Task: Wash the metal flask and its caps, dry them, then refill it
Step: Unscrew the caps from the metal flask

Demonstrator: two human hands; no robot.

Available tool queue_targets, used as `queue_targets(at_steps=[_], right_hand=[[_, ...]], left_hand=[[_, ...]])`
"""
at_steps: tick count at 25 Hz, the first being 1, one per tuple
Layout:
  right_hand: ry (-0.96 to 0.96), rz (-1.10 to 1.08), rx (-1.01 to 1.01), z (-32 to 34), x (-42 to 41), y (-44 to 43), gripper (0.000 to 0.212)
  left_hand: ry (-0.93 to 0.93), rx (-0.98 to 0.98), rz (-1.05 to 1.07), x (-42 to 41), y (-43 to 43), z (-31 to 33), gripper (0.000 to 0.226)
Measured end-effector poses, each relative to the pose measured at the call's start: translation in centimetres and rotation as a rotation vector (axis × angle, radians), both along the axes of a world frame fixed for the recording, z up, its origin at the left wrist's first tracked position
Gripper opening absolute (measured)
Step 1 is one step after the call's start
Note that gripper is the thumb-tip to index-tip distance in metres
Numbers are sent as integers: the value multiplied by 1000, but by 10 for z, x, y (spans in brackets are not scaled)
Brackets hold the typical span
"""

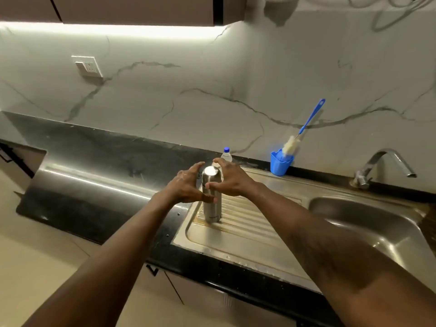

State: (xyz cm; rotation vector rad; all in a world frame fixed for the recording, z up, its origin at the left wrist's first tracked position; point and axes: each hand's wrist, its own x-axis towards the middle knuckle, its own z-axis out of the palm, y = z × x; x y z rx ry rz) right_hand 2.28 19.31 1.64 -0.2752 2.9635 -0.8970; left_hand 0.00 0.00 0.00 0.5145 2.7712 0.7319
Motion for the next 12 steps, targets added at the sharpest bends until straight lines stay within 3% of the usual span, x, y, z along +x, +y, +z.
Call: queue_targets(at_steps=[5, 9, 12], right_hand=[[-44, -24, 23, -15, -11, -17, 91], [45, -59, -56, -17, -11, -17, 67], [102, -37, -84, -7, -4, -4, 64]], left_hand=[[-48, 9, 30, -2, 1, -30, 121], [-74, 59, 51, -2, 4, -43, 110], [-27, 178, 16, 3, 16, -47, 106]])
